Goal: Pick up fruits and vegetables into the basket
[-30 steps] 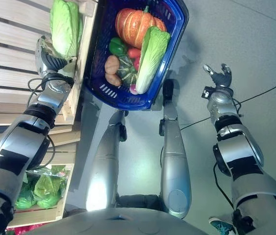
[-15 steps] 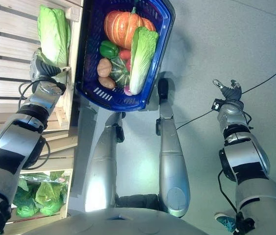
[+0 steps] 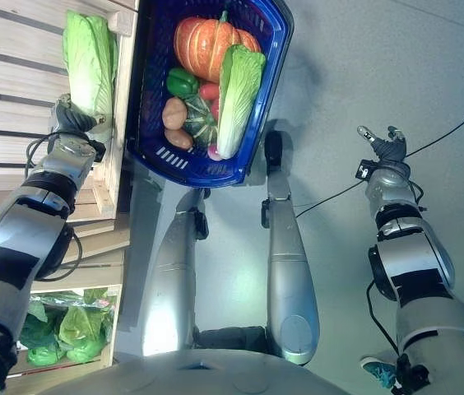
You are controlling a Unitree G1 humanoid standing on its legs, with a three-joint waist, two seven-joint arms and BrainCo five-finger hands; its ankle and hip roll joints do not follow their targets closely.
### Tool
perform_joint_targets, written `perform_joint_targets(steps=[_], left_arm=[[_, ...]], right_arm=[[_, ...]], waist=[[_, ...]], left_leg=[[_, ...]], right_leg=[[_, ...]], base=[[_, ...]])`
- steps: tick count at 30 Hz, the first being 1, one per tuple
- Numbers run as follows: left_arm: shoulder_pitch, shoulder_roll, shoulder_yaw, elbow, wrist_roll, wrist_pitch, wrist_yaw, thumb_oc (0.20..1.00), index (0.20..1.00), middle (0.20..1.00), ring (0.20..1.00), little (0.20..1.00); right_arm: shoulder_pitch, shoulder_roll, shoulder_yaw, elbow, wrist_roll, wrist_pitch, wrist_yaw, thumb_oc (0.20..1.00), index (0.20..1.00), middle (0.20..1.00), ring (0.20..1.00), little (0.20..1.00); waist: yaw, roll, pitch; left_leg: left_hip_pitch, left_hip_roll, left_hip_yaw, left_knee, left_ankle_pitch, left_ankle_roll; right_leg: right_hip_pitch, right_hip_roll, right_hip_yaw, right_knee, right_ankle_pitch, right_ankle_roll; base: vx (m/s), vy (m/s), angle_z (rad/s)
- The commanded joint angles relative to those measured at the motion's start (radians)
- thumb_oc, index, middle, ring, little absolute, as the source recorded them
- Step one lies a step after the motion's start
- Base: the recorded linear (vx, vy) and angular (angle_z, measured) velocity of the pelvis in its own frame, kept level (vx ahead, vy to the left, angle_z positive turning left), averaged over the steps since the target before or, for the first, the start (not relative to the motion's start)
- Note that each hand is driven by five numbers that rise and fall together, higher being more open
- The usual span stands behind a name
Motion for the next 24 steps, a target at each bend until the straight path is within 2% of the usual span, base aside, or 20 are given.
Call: perform_joint_targets(steps=[1, 9, 14, 17, 24], left_arm=[[0.048, 0.005, 0.041, 0.095, -0.042, 0.0, -0.075, 0.2, 0.2, 0.2, 0.2, 0.2], [0.047, -0.009, 0.04, 0.092, -0.072, -0.008, -0.123, 0.2, 0.2, 0.2, 0.2, 0.2], [0.048, -0.017, 0.044, 0.086, -0.112, -0.042, -0.138, 0.2, 0.2, 0.2, 0.2, 0.2], [0.057, -0.02, 0.059, 0.072, -0.176, -0.094, -0.126, 0.2, 0.2, 0.2, 0.2, 0.2], [0.129, -0.016, 0.155, -0.029, -0.326, -0.284, -0.046, 0.2, 0.2, 0.2, 0.2, 0.2]], right_arm=[[0.049, -0.012, -0.004, -0.003, -0.004, 0.008, -0.023, 1.0, 1.0, 1.0, 1.0, 1.0], [0.044, -0.001, -0.006, -0.004, -0.006, 0.009, -0.027, 1.0, 1.0, 1.0, 1.0, 1.0], [0.04, 0.007, -0.003, -0.008, 0.002, 0.01, -0.031, 1.0, 1.0, 1.0, 1.0, 1.0], [0.044, 0.012, -0.006, -0.01, 0.014, 0.0, -0.026, 1.0, 1.0, 1.0, 1.0, 1.0], [0.07, 0.031, -0.021, -0.045, 0.028, -0.056, -0.02, 1.0, 1.0, 1.0, 1.0, 1.0]], waist=[[-0.003, 0.007, -0.038], [-0.003, 0.003, -0.038], [-0.001, 0.001, -0.038], [0.0, 0.001, -0.038], [0.014, 0.012, -0.038]], left_leg=[[-0.019, -0.04, 0.01, -0.092, 0.046, 0.015], [-0.019, -0.04, 0.011, -0.095, 0.044, 0.015], [-0.02, -0.04, 0.011, -0.096, 0.043, 0.015], [-0.016, -0.041, 0.009, -0.098, 0.042, 0.015], [0.001, -0.05, -0.002, -0.102, 0.04, 0.014]], right_leg=[[0.029, 0.061, -0.068, 0.073, -0.141, 0.03], [0.031, 0.061, -0.068, 0.062, -0.137, 0.032], [0.03, 0.062, -0.067, 0.061, -0.138, 0.031], [0.033, 0.062, -0.066, 0.061, -0.138, 0.031], [0.051, 0.064, -0.065, 0.057, -0.143, 0.03]], base=[[0.0, 0.0, 0.0], [0.0, 0.0, 0.0], [0.0, 0.0, 0.0], [0.0, 0.0, 0.0], [0.0, 0.0, 0.0]])
